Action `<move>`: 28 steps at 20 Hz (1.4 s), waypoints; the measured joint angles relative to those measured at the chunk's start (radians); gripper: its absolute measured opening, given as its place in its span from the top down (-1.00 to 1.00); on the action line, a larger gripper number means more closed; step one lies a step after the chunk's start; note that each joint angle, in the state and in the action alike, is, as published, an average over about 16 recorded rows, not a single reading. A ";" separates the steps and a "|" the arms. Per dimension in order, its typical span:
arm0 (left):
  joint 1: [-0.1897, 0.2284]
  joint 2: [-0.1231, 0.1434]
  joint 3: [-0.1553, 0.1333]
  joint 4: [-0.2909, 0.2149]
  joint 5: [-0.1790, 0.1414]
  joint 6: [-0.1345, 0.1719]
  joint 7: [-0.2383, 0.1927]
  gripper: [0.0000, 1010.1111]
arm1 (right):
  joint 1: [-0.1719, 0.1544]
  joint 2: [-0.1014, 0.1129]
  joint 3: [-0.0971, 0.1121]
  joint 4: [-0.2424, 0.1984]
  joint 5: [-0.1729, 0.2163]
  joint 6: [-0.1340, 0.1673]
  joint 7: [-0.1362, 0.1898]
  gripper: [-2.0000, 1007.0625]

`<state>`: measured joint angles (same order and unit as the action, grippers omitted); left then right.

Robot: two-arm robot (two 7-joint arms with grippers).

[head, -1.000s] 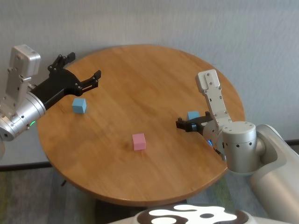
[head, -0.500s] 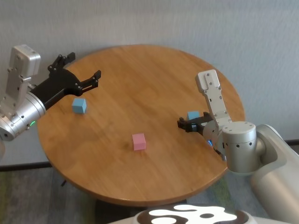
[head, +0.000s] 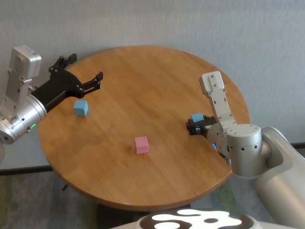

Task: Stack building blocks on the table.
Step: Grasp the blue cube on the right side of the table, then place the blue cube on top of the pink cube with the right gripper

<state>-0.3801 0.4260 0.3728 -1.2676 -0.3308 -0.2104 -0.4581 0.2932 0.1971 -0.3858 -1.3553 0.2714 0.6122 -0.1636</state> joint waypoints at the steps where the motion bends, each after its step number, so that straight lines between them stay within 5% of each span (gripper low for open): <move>1: 0.000 0.000 0.000 0.000 0.000 0.000 0.000 -0.98 | 0.000 0.000 0.000 0.000 0.000 0.000 0.000 0.01; 8: 0.000 0.000 0.000 0.000 0.000 0.000 0.000 -0.98 | 0.000 0.001 -0.001 -0.001 0.001 0.001 0.000 0.25; 18: 0.000 0.000 0.000 0.000 0.000 0.000 0.000 -0.98 | -0.005 0.018 -0.016 -0.016 -0.018 -0.027 0.019 0.28; 23: 0.000 0.000 0.000 0.000 0.000 0.000 0.000 -0.98 | -0.017 0.049 -0.039 -0.048 -0.043 -0.070 0.064 0.28; 28: 0.000 0.000 0.000 0.000 0.000 0.000 0.000 -0.98 | -0.033 0.098 -0.067 -0.096 -0.067 -0.123 0.143 0.28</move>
<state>-0.3802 0.4260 0.3728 -1.2676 -0.3308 -0.2104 -0.4581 0.2603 0.2955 -0.4532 -1.4518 0.2046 0.4888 -0.0202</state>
